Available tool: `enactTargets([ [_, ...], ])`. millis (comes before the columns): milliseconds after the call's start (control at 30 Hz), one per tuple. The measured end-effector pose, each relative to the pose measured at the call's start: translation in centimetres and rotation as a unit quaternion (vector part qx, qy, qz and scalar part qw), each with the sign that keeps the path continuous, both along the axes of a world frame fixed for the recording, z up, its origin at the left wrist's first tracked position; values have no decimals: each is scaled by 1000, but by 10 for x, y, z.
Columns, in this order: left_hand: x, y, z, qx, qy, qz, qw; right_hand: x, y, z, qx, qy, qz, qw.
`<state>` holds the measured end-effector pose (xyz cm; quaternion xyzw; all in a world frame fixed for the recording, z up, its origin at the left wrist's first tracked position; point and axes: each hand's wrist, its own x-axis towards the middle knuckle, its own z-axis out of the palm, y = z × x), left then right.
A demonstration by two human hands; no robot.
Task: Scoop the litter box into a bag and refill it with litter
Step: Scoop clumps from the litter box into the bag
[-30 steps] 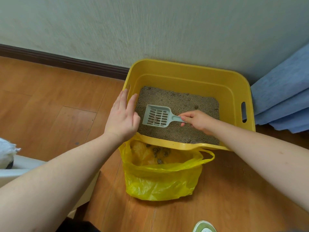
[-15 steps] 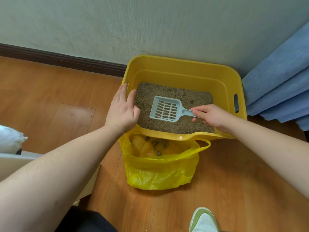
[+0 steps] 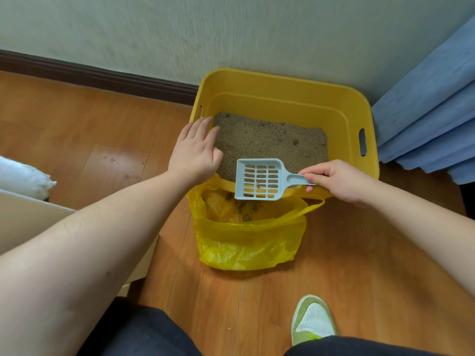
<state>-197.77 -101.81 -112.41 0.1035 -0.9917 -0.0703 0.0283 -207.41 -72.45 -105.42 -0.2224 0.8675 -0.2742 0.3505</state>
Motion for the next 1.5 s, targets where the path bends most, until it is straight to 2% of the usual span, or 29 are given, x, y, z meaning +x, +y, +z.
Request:
enactTargets([
  [233, 0, 0, 0, -3, -1, 2, 1000, 16, 6, -11, 1, 47, -2, 999],
  [300, 0, 0, 1, -3, 1, 1, 1000, 23, 6, -13, -9, 97, 7, 995],
  [367, 0, 0, 1, -1, 3, 0, 1000, 27, 6, -18, 3, 180, 61, 982],
  [467, 0, 0, 0, -1, 8, -2, 1000, 27, 10, -25, 25, 324, 176, 929],
  [567, 0, 0, 0, 0, 13, -2, 1000, 25, 13, -26, 18, 459, 294, 838],
  [633, 0, 1, 0, 2, 15, -2, 1000, 24, 13, -23, 4, 503, 353, 789],
  [700, 0, 1, 0, 2, 14, -3, 1000, 22, 14, -23, -3, 515, 381, 768],
  [767, 0, 1, -1, 0, 16, -2, 1000, 20, 14, -24, -6, 508, 379, 773],
  [933, -1, 1, -1, -2, 10, -3, 1000, 2, 15, -16, -12, 428, 228, 874],
  [1033, -1, 1, -1, -4, 11, -3, 1000, -26, 20, -8, 66, 363, 156, 916],
  [1167, -2, 2, -1, -5, 14, -5, 1000, -66, 32, -13, 238, 341, 171, 893],
  [1267, -2, 1, -2, 0, 19, -6, 1000, -86, 36, -20, 332, 286, 174, 882],
  [1500, -3, 0, -2, 4, 22, -9, 1000, -107, 31, -36, 337, 193, 166, 907],
])
